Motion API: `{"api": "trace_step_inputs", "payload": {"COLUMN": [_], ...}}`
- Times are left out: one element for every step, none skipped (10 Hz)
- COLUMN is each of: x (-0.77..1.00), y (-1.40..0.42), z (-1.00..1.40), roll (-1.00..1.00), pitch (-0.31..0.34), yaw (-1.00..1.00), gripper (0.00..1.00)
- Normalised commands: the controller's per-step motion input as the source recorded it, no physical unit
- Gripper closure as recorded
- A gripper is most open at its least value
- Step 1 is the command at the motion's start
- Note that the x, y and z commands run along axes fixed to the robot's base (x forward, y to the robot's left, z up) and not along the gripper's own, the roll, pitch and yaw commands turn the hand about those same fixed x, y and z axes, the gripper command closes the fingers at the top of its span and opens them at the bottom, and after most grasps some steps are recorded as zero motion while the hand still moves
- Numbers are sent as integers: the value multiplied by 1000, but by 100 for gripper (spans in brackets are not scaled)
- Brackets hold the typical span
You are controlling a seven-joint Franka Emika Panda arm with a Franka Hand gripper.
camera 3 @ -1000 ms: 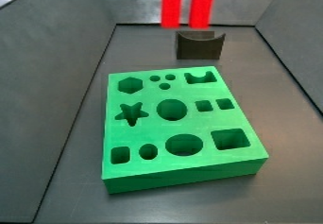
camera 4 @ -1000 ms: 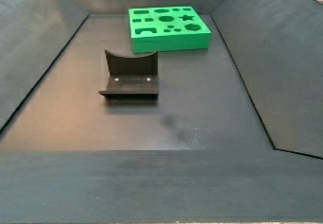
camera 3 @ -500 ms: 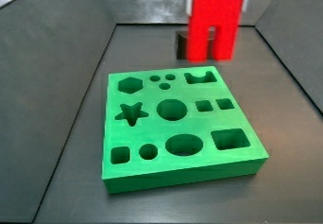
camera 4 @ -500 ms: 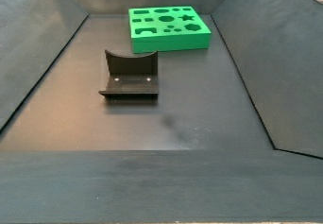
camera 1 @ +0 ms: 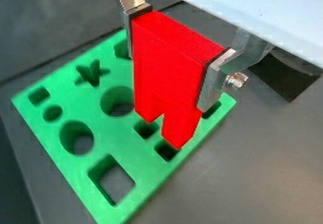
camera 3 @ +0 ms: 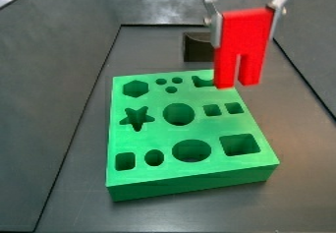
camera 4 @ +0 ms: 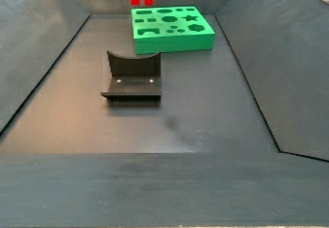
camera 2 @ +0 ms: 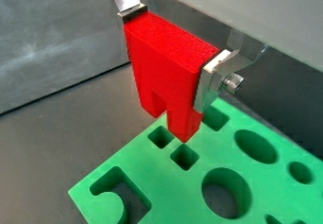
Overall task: Pick up the double-square object. Move up. Move to above the board. Insert the double-square object.
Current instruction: Insert the double-square object.
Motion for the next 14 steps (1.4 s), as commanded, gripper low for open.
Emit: {"api": "trace_step_inputs", "payload": {"x": [283, 60, -60, -514, -640, 0, 0, 3, 303, 271, 234, 197, 0, -226], "y": [-189, -263, 0, 20, 0, 0, -9, -180, -140, -106, -91, -29, 6, 31], "z": [-369, -426, 0, -391, -486, 0, -151, -331, -514, -646, -669, -631, -537, -423], "roll": [450, 424, 0, 137, 246, 0, 83, 166, 196, 264, 293, 316, 334, 319], "pitch": [0, 0, 0, -4, 0, 4, 0, -16, 0, 44, 51, 53, 76, 107], "yaw": [383, 311, 0, -54, -260, -31, 0, 0, 0, 29, 17, 0, 0, 37], "gripper": [100, 100, 100, 100, 100, 100, 100, 100, 100, 100, 100, 100, 100, 100]}}
